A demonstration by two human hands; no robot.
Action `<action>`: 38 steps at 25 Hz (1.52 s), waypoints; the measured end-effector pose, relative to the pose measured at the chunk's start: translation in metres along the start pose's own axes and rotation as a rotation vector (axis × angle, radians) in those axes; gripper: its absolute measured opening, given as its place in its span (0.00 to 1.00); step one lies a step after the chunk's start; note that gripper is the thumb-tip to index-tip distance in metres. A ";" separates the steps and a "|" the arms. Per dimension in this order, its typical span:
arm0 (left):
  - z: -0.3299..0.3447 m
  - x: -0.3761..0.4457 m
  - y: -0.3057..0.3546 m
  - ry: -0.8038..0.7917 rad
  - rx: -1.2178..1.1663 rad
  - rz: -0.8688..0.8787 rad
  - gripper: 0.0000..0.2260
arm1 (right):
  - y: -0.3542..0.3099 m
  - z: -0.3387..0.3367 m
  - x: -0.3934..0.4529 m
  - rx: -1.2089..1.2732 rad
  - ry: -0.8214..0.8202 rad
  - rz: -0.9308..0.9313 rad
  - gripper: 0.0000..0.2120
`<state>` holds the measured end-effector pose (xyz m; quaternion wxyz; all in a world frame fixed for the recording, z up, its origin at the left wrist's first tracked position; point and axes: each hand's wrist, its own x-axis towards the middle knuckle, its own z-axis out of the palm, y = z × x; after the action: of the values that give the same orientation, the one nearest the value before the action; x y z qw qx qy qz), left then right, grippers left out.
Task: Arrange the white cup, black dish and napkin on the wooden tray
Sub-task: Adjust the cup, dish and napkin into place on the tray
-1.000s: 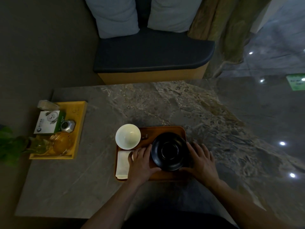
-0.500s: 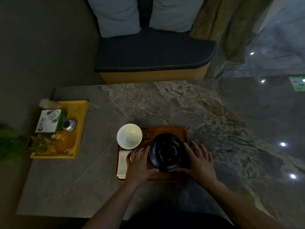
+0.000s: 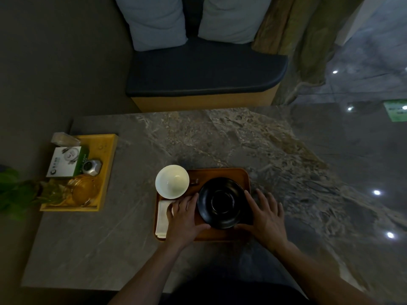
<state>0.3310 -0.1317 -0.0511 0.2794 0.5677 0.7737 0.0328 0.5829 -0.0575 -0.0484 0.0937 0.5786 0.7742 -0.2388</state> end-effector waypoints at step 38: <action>-0.005 -0.002 -0.003 -0.031 -0.026 -0.015 0.43 | -0.003 0.017 0.001 0.024 0.039 0.021 0.49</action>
<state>0.3260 -0.1331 -0.0476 0.2990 0.5586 0.7730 0.0318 0.5771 -0.0649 -0.0625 0.0742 0.5925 0.7667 -0.2357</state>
